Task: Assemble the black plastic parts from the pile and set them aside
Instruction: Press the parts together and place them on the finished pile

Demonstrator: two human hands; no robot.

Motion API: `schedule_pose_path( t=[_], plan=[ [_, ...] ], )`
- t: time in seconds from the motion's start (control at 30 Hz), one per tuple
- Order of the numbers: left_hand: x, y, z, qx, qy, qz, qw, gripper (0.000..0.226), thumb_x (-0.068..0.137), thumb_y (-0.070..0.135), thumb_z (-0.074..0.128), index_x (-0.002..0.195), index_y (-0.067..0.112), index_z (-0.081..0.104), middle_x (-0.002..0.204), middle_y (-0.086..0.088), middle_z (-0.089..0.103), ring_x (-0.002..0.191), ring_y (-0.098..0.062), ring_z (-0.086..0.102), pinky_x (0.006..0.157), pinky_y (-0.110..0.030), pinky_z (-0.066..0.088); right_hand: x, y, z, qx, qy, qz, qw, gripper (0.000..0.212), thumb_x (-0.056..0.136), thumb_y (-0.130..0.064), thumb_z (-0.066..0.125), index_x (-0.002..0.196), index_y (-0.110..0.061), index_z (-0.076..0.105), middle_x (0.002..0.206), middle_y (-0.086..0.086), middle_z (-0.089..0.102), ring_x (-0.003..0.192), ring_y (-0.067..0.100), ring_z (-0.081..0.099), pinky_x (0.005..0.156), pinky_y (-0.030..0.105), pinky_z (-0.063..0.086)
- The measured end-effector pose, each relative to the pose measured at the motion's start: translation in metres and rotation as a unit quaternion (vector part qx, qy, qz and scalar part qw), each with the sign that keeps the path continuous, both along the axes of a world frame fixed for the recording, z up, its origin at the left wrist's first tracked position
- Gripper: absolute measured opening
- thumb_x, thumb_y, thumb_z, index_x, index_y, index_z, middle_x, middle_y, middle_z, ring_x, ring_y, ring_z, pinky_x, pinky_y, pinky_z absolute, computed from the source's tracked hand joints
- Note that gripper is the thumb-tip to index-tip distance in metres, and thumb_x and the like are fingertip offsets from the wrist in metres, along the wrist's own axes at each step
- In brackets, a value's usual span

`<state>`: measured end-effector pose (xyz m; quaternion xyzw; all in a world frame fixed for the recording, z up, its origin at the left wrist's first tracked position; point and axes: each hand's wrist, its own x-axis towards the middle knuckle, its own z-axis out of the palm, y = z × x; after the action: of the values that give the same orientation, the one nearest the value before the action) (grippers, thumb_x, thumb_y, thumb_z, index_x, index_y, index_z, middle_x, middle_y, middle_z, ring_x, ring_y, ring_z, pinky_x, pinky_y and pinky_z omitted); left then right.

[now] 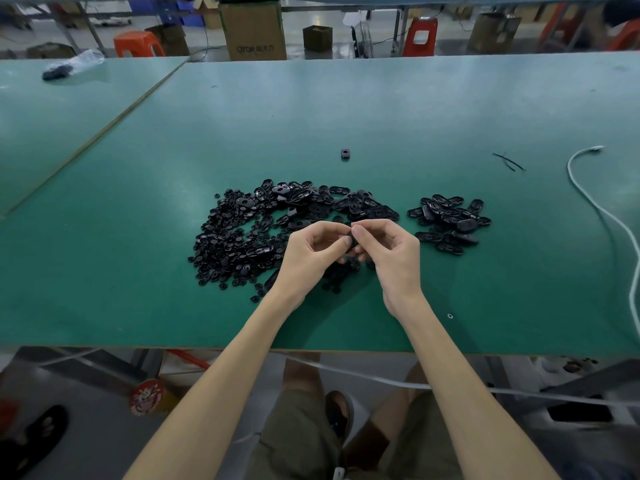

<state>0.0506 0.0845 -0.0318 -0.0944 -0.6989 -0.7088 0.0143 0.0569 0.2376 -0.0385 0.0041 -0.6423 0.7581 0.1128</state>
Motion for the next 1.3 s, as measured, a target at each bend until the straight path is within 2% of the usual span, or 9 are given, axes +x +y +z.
schedule_pose_path(
  t=[0.2, 0.3, 0.47, 0.6, 0.87, 1.03, 1.17, 1.3],
  plan=[
    [-0.0001, 0.0006, 0.0000, -0.008, -0.004, 0.004, 1.000, 0.014, 0.094, -0.001, 0.071, 0.108, -0.003, 0.072, 0.091, -0.013, 0.076, 0.078, -0.017, 0.070, 0.072, -0.027, 0.060, 0.0000, 0.0004, -0.0011, 0.005, 0.001, 0.009, 1.000, 0.007, 0.092, -0.010, 0.079, 0.094, -0.017, 0.080, 0.083, 0.007, 0.078, 0.067, 0.016, 0.067, 0.063, 0.025, 0.056],
    [-0.0005, 0.0005, -0.0012, -0.012, -0.002, 0.008, 1.000, 0.014, 0.094, -0.003, 0.070, 0.108, -0.002, 0.071, 0.091, -0.011, 0.076, 0.078, -0.017, 0.070, 0.074, -0.027, 0.060, 0.0004, 0.0002, -0.0021, 0.006, 0.002, 0.013, 1.000, 0.006, 0.092, -0.010, 0.078, 0.095, -0.015, 0.079, 0.083, 0.007, 0.078, 0.068, 0.016, 0.068, 0.063, 0.025, 0.056],
    [-0.0011, -0.0003, -0.0024, -0.023, 0.006, 0.007, 1.000, 0.017, 0.093, -0.004, 0.068, 0.104, 0.007, 0.073, 0.086, -0.005, 0.077, 0.075, -0.015, 0.071, 0.074, -0.025, 0.059, 0.0001, -0.0006, -0.0016, 0.009, 0.001, 0.016, 1.000, 0.006, 0.092, -0.009, 0.079, 0.098, -0.012, 0.078, 0.083, 0.007, 0.078, 0.069, 0.016, 0.071, 0.064, 0.026, 0.058],
    [-0.0013, -0.0010, -0.0032, -0.026, 0.019, 0.013, 0.999, 0.019, 0.091, -0.004, 0.069, 0.101, 0.012, 0.075, 0.089, -0.005, 0.079, 0.080, -0.018, 0.075, 0.076, -0.025, 0.059, 0.0000, -0.0007, -0.0010, 0.010, -0.001, 0.015, 1.000, 0.010, 0.090, -0.009, 0.081, 0.099, -0.011, 0.076, 0.085, 0.006, 0.079, 0.069, 0.018, 0.072, 0.064, 0.026, 0.058],
    [-0.0012, -0.0022, -0.0050, -0.032, 0.014, 0.032, 0.999, 0.017, 0.089, -0.004, 0.071, 0.098, 0.010, 0.076, 0.089, -0.008, 0.078, 0.085, -0.028, 0.076, 0.084, -0.042, 0.063, 0.0009, -0.0021, -0.0001, 0.016, -0.002, 0.025, 1.000, 0.010, 0.089, -0.006, 0.081, 0.095, -0.014, 0.077, 0.083, 0.006, 0.078, 0.070, 0.017, 0.072, 0.064, 0.025, 0.057],
    [0.0010, -0.0026, -0.0012, 0.008, -0.001, 0.015, 1.000, 0.015, 0.089, -0.001, 0.077, 0.104, 0.004, 0.077, 0.094, -0.007, 0.080, 0.086, -0.018, 0.077, 0.076, -0.025, 0.060, 0.0004, -0.0012, 0.0001, 0.002, -0.005, 0.004, 1.000, 0.008, 0.091, -0.007, 0.079, 0.097, -0.012, 0.076, 0.084, 0.005, 0.078, 0.069, 0.016, 0.069, 0.065, 0.025, 0.057],
    [0.0017, -0.0009, 0.0004, 0.001, 0.008, 0.015, 1.000, 0.017, 0.090, -0.002, 0.075, 0.107, 0.001, 0.076, 0.096, -0.008, 0.080, 0.087, -0.018, 0.076, 0.076, -0.025, 0.060, 0.0001, -0.0010, -0.0004, -0.002, -0.010, -0.005, 1.000, 0.007, 0.092, -0.008, 0.078, 0.097, -0.012, 0.076, 0.083, 0.004, 0.078, 0.069, 0.015, 0.069, 0.064, 0.024, 0.057],
    [-0.0008, 0.0012, 0.0007, -0.048, 0.038, 0.038, 0.997, 0.015, 0.090, -0.002, 0.074, 0.105, 0.002, 0.077, 0.094, -0.007, 0.079, 0.086, -0.022, 0.076, 0.080, -0.032, 0.062, -0.0004, -0.0011, -0.0001, 0.001, -0.015, -0.004, 1.000, 0.007, 0.093, -0.007, 0.078, 0.097, -0.012, 0.076, 0.082, 0.004, 0.078, 0.069, 0.015, 0.068, 0.064, 0.024, 0.056]
  ],
)
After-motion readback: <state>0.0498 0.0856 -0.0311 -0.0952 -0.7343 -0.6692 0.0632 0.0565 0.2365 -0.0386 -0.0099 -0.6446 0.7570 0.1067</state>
